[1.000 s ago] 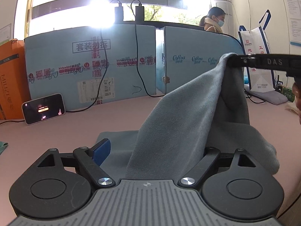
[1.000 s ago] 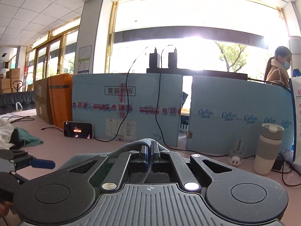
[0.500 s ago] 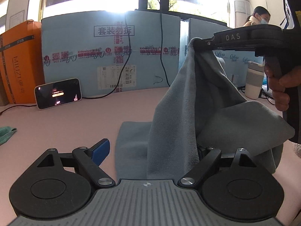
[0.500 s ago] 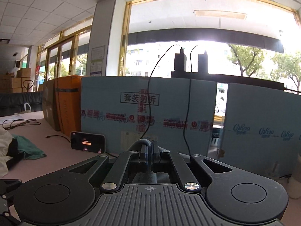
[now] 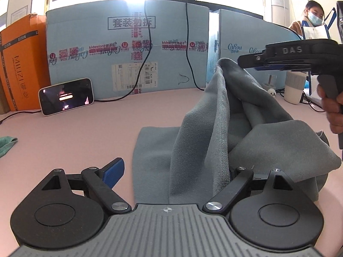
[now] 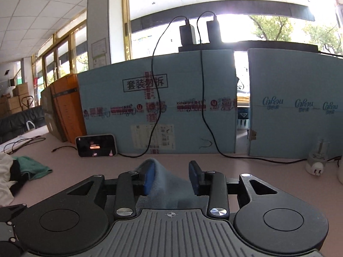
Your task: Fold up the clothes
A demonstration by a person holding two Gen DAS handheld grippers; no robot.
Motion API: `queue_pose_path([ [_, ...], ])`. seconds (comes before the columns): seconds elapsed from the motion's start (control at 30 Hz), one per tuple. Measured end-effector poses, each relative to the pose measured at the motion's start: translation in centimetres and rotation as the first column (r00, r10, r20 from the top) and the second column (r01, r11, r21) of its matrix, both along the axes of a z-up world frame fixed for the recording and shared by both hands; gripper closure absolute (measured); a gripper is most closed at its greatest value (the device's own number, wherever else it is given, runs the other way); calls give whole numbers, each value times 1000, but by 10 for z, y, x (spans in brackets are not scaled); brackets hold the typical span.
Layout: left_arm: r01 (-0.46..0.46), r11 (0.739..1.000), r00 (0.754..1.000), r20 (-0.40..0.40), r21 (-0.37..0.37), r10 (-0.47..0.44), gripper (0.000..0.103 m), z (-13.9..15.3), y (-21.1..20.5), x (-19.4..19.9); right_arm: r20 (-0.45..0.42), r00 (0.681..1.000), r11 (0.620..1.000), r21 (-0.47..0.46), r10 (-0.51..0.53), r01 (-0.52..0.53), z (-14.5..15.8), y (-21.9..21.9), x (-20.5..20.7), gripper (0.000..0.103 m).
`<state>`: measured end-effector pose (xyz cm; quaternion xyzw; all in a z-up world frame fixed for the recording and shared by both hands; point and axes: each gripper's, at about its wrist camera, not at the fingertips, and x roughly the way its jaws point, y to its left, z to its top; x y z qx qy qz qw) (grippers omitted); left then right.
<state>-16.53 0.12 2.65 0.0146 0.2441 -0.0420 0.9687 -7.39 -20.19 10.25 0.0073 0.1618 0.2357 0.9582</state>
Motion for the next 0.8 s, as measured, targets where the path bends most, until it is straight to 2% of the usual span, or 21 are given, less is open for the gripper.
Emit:
queue_pose_path([
  [0.17, -5, 1000, 1000, -4, 15, 5, 16, 0, -3, -2, 15, 1000, 999, -51, -2, 3, -4, -14, -17, 58],
  [0.37, -7, 1000, 1000, -7, 26, 7, 14, 0, -5, -3, -41, 999, 996, -89, 18, -22, -17, -26, -37, 58],
  [0.47, -3, 1000, 1000, -10, 31, 3, 11, -1, -6, -3, -74, 997, 997, -68, 28, -33, -22, -34, -49, 56],
  [0.5, -1, 999, 1000, -12, 32, 1, 10, -1, -6, -3, -85, 996, 998, -49, 28, -33, -24, -38, -52, 50],
  [0.57, 4, 999, 1000, -14, 36, -3, 10, -2, -7, -3, -104, 994, 1000, -14, 25, -26, -27, -45, -60, 43],
  [0.8, 3, 999, 1000, -14, 46, -2, 8, -4, -8, -4, -162, 986, 1000, 0, 29, -29, -40, -51, -84, 43],
])
